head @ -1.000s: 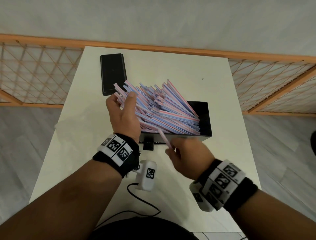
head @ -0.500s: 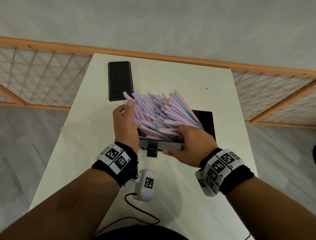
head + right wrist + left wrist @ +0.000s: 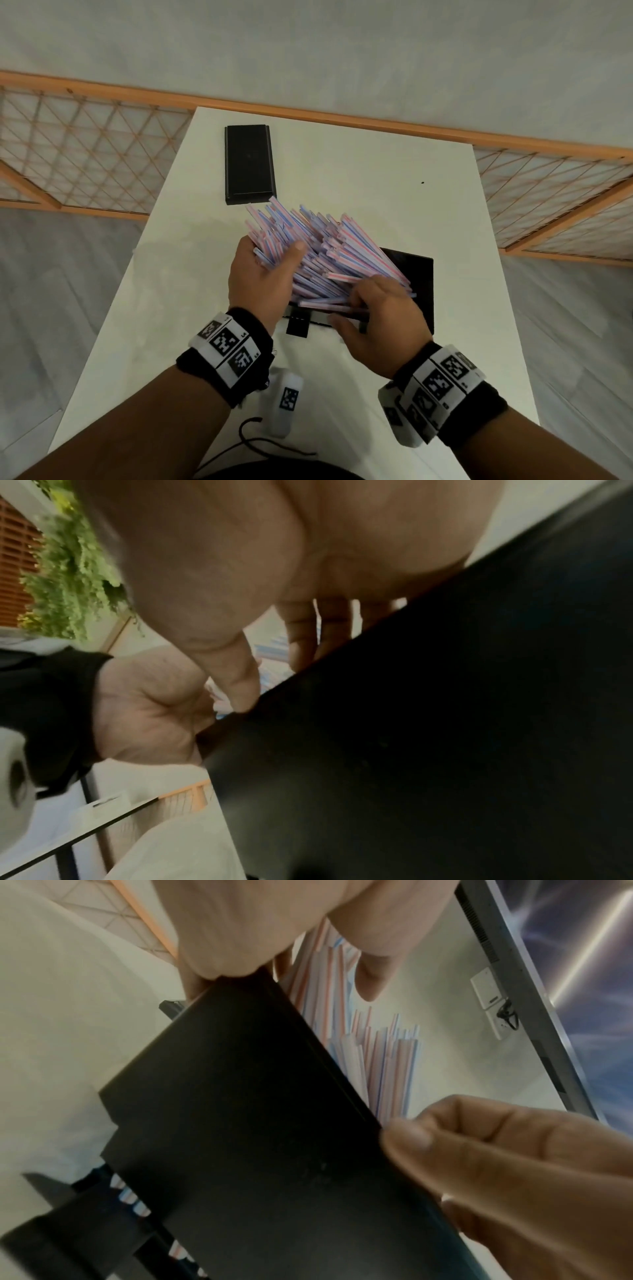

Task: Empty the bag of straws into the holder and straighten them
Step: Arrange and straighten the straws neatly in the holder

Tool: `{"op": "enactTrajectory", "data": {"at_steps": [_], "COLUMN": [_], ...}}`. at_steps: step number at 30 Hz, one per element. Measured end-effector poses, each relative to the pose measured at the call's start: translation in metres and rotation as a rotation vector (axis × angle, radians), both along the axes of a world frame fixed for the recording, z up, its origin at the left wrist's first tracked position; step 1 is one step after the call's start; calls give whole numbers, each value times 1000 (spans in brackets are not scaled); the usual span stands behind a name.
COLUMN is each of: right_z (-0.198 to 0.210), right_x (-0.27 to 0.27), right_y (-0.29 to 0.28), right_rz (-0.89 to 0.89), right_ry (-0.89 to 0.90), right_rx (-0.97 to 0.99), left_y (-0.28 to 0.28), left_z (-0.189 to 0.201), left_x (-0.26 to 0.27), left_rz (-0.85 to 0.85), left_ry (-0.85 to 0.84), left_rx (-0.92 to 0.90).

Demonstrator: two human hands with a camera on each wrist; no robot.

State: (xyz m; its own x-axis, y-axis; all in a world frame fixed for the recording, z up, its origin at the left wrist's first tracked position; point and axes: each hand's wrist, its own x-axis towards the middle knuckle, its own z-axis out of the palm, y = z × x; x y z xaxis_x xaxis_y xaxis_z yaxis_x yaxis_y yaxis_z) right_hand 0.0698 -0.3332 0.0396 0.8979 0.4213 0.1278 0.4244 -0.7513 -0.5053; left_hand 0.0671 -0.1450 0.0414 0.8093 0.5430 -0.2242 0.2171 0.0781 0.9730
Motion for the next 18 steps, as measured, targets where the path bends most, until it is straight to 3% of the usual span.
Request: {"op": "enactTrajectory", "data": {"at_steps": [3,9,12,18], "right_z": [10,4,4,9], "right_x": [6,9,14,26], "right_y": [-7,-6,-5,15], "right_rz": [-130,-56,-88,21], "right_ry": [-144,129,134,100], "right_rx": [-11,-227,-305,-202], "left_y": [2,3,4,8], "left_z": [1,5,3,0], "left_x": [2,8,8,9], "left_rz": [18,-17,-8,-69], "left_ry": [-14,-19,-33,-44], "left_rx": [-94,-203,-276,-334]}}
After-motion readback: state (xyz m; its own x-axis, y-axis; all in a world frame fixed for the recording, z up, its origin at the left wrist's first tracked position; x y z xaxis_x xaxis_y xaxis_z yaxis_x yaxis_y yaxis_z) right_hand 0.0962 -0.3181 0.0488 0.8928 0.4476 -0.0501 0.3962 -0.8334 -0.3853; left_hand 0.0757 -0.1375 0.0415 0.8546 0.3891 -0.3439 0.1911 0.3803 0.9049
